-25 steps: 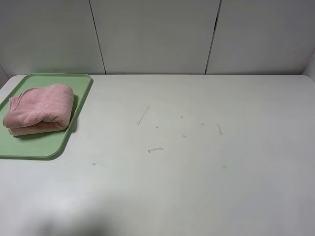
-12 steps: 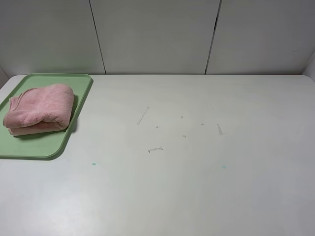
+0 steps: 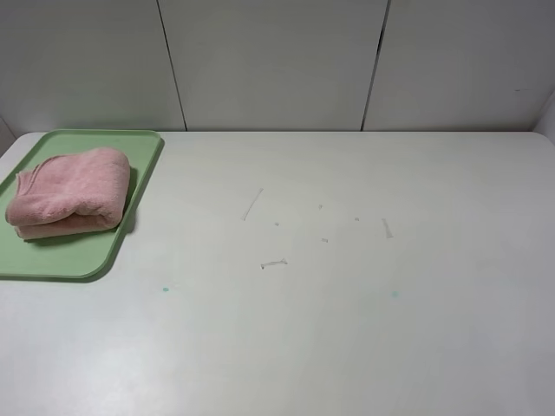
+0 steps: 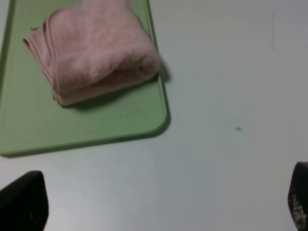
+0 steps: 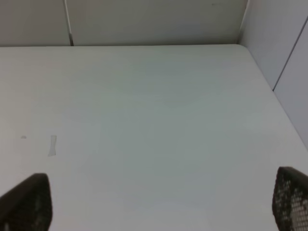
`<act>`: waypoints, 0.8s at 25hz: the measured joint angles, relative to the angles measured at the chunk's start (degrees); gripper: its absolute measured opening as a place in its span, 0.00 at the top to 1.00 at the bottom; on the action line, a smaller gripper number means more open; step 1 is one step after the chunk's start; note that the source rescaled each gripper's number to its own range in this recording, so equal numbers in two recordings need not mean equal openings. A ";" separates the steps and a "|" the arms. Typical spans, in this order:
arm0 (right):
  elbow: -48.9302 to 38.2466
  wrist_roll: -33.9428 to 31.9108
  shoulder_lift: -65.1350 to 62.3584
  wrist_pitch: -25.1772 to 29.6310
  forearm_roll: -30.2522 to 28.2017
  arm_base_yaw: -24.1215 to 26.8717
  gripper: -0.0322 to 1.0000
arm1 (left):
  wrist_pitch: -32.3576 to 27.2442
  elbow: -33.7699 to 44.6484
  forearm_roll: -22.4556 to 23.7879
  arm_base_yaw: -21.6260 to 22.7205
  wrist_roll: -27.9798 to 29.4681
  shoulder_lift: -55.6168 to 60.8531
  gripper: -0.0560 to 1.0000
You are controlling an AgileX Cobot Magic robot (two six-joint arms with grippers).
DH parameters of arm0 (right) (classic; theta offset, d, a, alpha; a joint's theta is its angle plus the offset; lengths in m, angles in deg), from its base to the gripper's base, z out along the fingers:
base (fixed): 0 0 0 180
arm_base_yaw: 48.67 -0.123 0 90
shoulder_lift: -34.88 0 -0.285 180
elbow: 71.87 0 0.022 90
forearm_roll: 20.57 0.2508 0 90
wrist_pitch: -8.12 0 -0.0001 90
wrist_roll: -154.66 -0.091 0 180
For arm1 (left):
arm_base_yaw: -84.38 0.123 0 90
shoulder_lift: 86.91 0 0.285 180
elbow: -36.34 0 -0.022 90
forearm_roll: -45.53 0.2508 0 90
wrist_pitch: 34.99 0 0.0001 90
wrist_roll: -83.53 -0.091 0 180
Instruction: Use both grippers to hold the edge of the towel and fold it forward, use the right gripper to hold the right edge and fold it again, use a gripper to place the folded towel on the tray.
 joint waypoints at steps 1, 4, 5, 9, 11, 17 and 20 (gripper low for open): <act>0.00 0.00 0.00 0.00 0.00 0.00 0.00 | 0.23 1.30 0.00 0.00 0.00 0.88 0.00; 0.00 0.00 0.00 0.00 0.00 0.00 0.00 | 0.45 2.81 0.00 0.00 -0.33 1.77 0.00; 0.00 0.00 0.00 0.00 0.00 0.00 0.00 | 0.87 2.87 -0.05 -0.14 -0.39 1.86 0.00; 0.00 0.00 0.00 0.00 0.00 0.00 0.00 | 1.24 3.10 -0.13 -1.69 -0.45 1.98 0.00; 0.00 0.00 0.00 0.00 0.00 0.00 0.00 | 1.24 3.10 -0.13 -2.58 -0.45 2.03 0.00; 0.00 0.00 0.00 0.00 0.00 0.00 0.00 | 1.24 3.10 -0.17 -2.84 -0.46 2.08 0.00; 0.00 0.00 0.00 0.00 0.00 0.00 0.00 | 1.24 3.10 -0.17 -2.84 -0.46 2.08 0.00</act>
